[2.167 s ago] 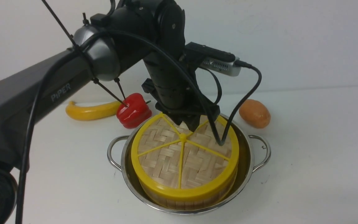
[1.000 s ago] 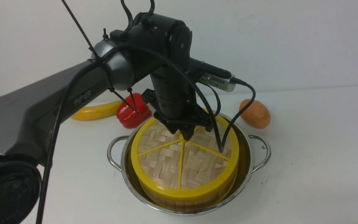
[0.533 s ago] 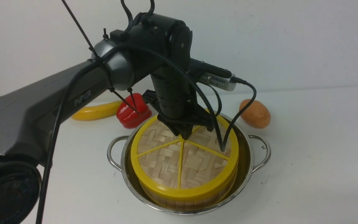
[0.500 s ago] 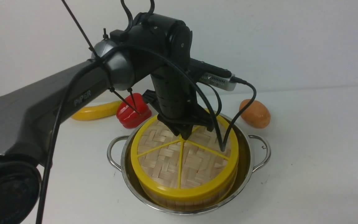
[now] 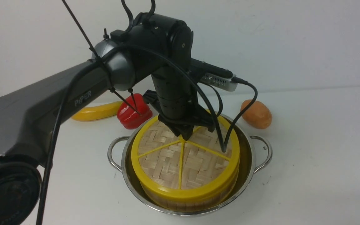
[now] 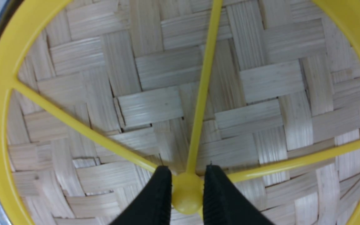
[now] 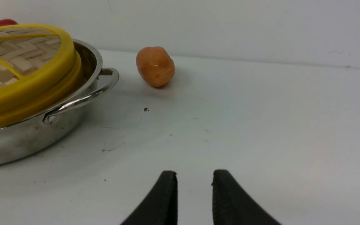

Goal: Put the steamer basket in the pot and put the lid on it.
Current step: Use the left arm to place the steamer lid on the steamer

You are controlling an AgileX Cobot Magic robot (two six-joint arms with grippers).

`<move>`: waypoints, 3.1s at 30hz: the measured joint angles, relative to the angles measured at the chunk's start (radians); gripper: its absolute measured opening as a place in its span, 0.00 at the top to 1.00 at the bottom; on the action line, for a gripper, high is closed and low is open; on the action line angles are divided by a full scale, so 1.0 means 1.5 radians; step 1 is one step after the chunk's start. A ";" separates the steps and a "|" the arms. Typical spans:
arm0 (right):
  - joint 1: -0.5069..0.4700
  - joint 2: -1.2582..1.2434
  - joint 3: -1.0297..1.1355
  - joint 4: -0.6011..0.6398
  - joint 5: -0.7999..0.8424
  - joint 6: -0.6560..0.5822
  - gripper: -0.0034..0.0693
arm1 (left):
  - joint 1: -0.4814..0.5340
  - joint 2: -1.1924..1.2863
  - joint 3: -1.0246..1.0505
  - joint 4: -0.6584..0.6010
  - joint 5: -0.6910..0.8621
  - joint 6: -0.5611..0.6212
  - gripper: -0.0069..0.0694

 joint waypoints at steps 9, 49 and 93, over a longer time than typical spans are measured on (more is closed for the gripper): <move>0.000 0.000 0.000 0.000 0.000 0.000 0.73 | 0.000 0.000 0.000 -0.018 0.000 0.017 0.72; 0.000 0.000 0.000 0.000 0.000 0.000 0.69 | 0.000 0.001 -0.019 0.012 -0.001 -0.012 0.62; 0.000 0.000 0.000 0.000 0.000 0.000 0.67 | 0.000 0.018 -0.013 -0.010 -0.001 -0.033 0.57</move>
